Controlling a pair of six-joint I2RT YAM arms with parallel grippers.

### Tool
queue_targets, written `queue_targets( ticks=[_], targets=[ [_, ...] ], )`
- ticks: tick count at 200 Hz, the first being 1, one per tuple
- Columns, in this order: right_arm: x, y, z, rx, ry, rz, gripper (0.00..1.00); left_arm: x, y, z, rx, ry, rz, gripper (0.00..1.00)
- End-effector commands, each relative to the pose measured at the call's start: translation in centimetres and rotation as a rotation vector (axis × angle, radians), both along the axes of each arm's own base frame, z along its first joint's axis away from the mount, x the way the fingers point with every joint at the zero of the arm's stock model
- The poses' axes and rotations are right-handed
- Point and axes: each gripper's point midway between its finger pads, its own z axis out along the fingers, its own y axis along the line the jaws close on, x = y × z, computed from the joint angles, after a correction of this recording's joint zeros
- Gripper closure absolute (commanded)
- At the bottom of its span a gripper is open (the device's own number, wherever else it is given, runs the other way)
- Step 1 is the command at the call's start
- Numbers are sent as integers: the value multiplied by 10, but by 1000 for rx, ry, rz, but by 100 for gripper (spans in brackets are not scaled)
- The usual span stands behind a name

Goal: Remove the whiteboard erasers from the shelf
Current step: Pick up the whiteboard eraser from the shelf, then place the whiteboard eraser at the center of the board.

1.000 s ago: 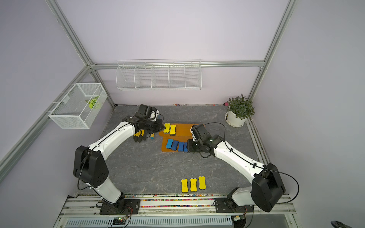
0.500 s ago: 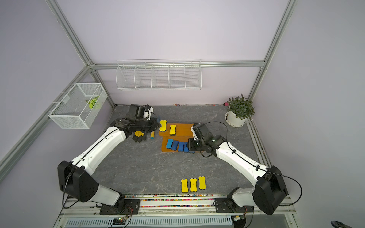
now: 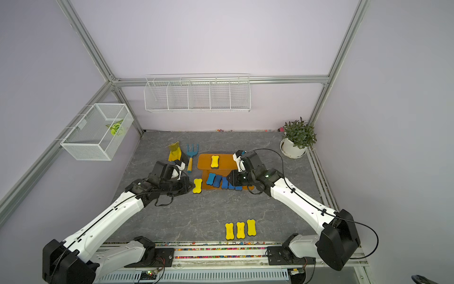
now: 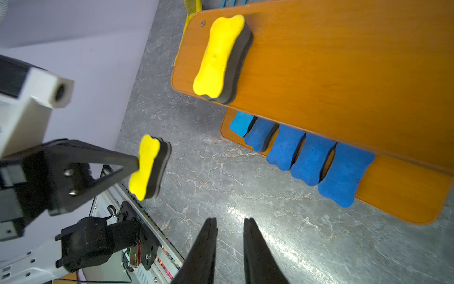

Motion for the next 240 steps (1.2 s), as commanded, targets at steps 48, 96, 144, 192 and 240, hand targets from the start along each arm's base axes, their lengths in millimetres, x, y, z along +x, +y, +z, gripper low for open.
queue_targets(
  ticks=[48,96,144,192,240],
  targets=[
    [-8,12,18,39,-68,92,73,-58,-7,-61,-41,141,7,100],
    [-4,6,15,53,-51,100,73,-83,-8,-86,-28,183,19,100],
    [2,8,15,72,-39,125,74,-110,-4,-107,-3,226,43,100],
    [6,14,9,88,-25,135,74,-128,4,-117,-6,254,82,100],
    [9,19,5,98,-6,150,74,-136,7,-124,-14,264,85,100]
  ],
)
